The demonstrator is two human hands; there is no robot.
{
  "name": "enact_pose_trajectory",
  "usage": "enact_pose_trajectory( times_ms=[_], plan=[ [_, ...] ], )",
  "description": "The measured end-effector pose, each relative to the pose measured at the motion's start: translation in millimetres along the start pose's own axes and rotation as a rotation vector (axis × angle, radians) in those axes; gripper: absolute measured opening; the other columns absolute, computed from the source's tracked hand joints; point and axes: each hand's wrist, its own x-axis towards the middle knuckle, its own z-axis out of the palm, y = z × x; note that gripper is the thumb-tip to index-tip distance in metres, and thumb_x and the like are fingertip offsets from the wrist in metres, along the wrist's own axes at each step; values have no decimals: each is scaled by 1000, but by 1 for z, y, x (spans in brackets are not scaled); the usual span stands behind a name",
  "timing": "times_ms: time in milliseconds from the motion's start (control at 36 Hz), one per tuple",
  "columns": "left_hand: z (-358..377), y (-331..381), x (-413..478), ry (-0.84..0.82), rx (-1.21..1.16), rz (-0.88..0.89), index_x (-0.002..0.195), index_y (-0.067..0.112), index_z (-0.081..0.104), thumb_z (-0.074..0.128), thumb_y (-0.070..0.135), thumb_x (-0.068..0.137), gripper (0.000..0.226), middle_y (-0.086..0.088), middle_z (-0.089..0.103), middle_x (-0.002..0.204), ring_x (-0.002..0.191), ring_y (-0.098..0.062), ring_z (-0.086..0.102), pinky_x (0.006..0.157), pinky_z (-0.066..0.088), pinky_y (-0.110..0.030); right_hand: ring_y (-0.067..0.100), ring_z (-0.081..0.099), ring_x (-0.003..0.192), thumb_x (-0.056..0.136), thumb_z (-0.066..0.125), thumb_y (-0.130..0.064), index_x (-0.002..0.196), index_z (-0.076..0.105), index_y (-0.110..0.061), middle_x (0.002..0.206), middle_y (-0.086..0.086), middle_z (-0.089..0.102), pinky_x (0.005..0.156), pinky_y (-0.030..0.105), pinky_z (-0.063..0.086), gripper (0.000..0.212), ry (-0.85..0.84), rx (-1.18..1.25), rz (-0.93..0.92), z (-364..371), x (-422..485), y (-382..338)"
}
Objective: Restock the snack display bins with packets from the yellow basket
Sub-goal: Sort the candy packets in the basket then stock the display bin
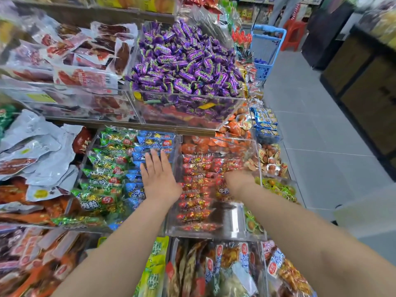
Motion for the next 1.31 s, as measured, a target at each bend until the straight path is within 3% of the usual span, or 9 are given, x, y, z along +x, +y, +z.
enact_pose_trajectory(
  times_ms=[111,222,361,444,694,944,1028,1194,1306],
  plan=[
    [5,-2,-1,24,-22,12,149,8,-19,61,47,84,111,-17,-22,158,145,-35,-20,114,-15,-47,34,39,123,81,51,-6,129,39,-8,132,15,40,104,46,35,49,103,112,67,26,3,-2],
    [9,1,0,51,-42,4,150,7,-16,60,43,83,108,-18,-19,158,146,-35,-18,116,-13,-48,34,-7,144,87,49,-32,149,-11,-16,157,14,-3,115,47,-8,88,149,98,22,64,-4,-6],
    [12,2,0,88,-56,1,151,7,-14,58,39,84,103,-18,-17,159,146,-34,-17,115,-13,-48,33,-47,122,91,39,-16,113,-57,-15,136,13,-48,104,51,-25,99,106,48,69,84,1,-14],
    [12,2,-1,108,-60,7,151,6,-11,57,40,84,102,-19,-13,159,147,-35,-15,115,-13,-48,36,-48,120,82,34,5,110,-59,-10,129,18,-55,104,53,-25,98,135,61,94,83,11,-21],
    [18,2,1,142,-57,6,152,4,-8,58,40,83,102,-21,-9,160,147,-36,-12,115,-14,-48,36,-55,112,75,36,9,110,-57,-14,116,17,-65,94,55,-33,102,58,-7,65,73,34,-10],
    [17,3,1,146,-50,0,152,4,-6,59,43,83,103,-21,-8,160,147,-36,-11,116,-12,-48,31,-59,114,85,56,-32,118,-57,-14,122,14,-64,101,53,-31,119,-41,76,148,76,27,-11],
    [18,3,2,150,-63,3,152,5,-6,61,43,82,104,-21,-8,160,147,-35,-12,116,-14,-47,33,-59,112,84,49,-13,127,-50,-15,120,15,-64,104,56,-26,108,-24,80,155,77,33,-9],
    [22,3,3,155,-53,-5,152,5,-5,63,42,79,106,-21,-8,160,147,-36,-12,115,-15,-47,38,-56,111,77,39,6,112,-57,-14,114,18,-66,100,59,-27,105,31,44,158,79,39,-13],
    [22,3,3,141,-53,-13,152,6,-7,63,44,80,108,-21,-10,160,147,-35,-13,115,-16,-46,38,-54,114,82,41,-2,122,-51,-13,115,20,-64,98,58,-27,101,46,22,173,80,36,-14]
  ],
)
